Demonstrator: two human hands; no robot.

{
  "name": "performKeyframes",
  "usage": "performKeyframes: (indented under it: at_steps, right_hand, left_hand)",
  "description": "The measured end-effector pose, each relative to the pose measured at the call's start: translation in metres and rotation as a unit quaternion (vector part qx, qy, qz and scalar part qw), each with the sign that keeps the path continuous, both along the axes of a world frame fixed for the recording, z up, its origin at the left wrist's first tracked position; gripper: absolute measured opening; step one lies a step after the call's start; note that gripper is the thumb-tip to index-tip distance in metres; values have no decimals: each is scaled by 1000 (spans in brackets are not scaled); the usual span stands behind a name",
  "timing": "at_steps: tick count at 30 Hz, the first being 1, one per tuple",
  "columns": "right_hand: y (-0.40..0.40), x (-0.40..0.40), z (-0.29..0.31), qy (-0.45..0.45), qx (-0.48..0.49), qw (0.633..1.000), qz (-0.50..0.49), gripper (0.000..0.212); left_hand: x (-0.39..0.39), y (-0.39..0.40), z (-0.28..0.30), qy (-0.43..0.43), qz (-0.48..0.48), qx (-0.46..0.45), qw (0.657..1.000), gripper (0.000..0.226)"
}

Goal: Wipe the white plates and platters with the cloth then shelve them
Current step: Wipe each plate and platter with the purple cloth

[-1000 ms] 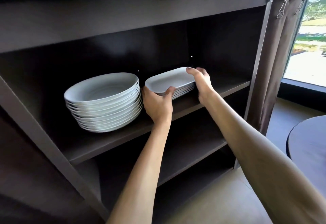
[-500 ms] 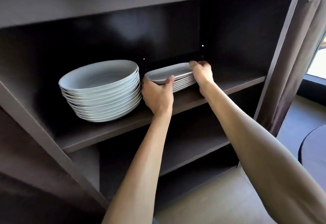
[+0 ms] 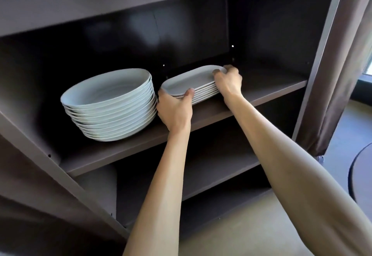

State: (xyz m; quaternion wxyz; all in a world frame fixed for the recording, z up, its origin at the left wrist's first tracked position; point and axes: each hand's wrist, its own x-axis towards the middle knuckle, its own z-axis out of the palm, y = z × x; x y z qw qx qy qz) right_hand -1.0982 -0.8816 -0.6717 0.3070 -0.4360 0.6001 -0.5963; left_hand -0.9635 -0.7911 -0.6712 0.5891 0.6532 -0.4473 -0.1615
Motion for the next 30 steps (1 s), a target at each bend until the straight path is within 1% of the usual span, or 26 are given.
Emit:
performKeyframes:
  at_steps: [6,8,9,11,14,15,17,19,21,23,25,26,28,30]
  right_hand:
    - [2,1,-1,-1,-14,1000,1,52]
    - [4,-1,0,-17,-7,1000,6,53]
    - [6,-1,0,-31,-2,999,10,54]
    - [11,-2,2,-58,-2,998,9,51]
    - [27,-8,8,-36,-7,999,-2,43]
    - [34,-15,8,-14,-17,1000,-14,36]
    - [52,-33,8,25,-43,998,-38,23]
    - [75,-58,6,41,-60,995,-61,21]
    - [107,-88,-2,55,-73,990,-107,26]
    - [143,-126,-12,75,-57,983,-160,25]
    - [182,-165,-24,96,-12,971,-217,21]
    - [201,-183,-31,107,21,963,-246,21]
    - [245,-217,-43,120,89,937,-315,22]
    - [290,-241,-54,126,153,902,-382,22]
  left_hand:
    - [1,5,2,-35,-27,33,998,65]
    - [-1,8,4,-42,-36,49,997,74]
    - [-1,10,6,-38,-40,57,997,78]
    - [-1,15,12,-22,-62,60,996,77]
    - [-11,28,19,11,-97,67,993,84]
    - [-18,35,20,25,-115,65,991,87]
    - [-38,50,20,43,-153,29,987,90]
    - [-64,66,18,49,-177,-26,983,81]
    - [-95,82,12,56,-226,-66,970,66]
    - [-128,99,2,70,-296,-56,951,53]
    - [-161,113,-10,64,-373,-11,925,46]
    - [-177,118,-17,48,-407,16,912,44]
    - [-212,130,-32,4,-469,66,881,42]
    - [-245,143,-48,-36,-514,110,850,47]
